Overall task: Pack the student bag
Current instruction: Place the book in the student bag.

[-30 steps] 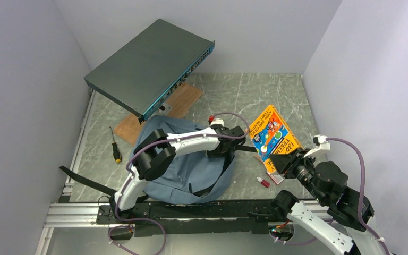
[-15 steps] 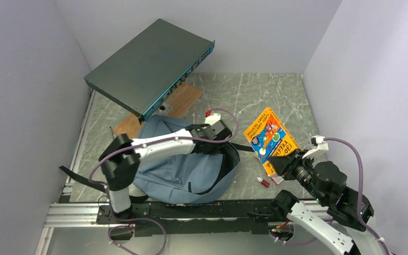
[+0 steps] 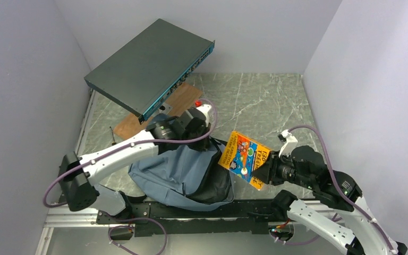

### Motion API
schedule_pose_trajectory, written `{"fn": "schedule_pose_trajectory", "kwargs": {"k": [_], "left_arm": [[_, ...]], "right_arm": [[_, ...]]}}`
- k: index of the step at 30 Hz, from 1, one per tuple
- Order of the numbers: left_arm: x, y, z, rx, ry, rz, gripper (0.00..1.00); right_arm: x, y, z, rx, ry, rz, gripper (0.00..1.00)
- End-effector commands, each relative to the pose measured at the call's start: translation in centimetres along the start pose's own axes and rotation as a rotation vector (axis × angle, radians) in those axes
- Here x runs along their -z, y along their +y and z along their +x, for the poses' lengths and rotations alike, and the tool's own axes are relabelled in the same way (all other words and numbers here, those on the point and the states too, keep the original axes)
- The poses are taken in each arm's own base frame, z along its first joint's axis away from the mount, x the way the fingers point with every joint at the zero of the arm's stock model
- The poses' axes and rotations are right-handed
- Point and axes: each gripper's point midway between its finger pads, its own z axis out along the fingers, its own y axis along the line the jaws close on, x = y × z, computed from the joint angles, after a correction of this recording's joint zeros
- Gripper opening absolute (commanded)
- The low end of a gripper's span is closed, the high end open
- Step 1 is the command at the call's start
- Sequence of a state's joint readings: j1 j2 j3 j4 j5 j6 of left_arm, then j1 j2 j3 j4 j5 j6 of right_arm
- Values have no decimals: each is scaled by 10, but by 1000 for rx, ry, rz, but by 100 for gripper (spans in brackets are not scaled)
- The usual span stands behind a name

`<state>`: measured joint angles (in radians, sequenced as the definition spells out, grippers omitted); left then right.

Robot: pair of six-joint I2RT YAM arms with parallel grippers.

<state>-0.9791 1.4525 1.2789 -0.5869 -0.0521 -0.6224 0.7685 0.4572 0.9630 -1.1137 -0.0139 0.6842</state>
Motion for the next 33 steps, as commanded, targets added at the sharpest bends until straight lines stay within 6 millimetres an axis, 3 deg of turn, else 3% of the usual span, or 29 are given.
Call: {"fn": "schedule_pose_trajectory", "kwargs": {"k": [1, 5, 8, 11, 16, 22, 26, 29, 30, 31, 33], "left_arm": [[38, -13, -38, -16, -129, 150, 0], [44, -8, -44, -19, -137, 164, 0], [41, -15, -44, -26, -117, 198, 0], [37, -22, -46, -28, -109, 230, 0], [35, -30, -49, -35, -97, 259, 0], [35, -31, -41, -33, -71, 278, 1], [39, -31, -32, -42, -70, 271, 32], [50, -28, -26, -67, -94, 215, 44], [54, -28, -23, -82, -107, 191, 55], [60, -30, -21, -100, -126, 176, 73], [66, -31, -13, -128, -145, 117, 96]], "right_arm": [[27, 48, 14, -10, 144, -230, 0], [51, 78, 23, -54, 196, -416, 0], [57, 86, 36, -74, 284, -465, 0], [44, 87, 61, -105, 430, -512, 0], [2, 79, 67, -126, 436, -483, 0], [-35, 85, 32, -114, 261, -461, 0], [-55, 96, 17, -151, 194, -509, 0], [-62, 101, 9, -168, 161, -528, 0], [-64, 101, 7, -165, 157, -522, 0], [-64, 100, 7, -158, 157, -518, 0], [-66, 99, 7, -151, 164, -504, 0]]}}
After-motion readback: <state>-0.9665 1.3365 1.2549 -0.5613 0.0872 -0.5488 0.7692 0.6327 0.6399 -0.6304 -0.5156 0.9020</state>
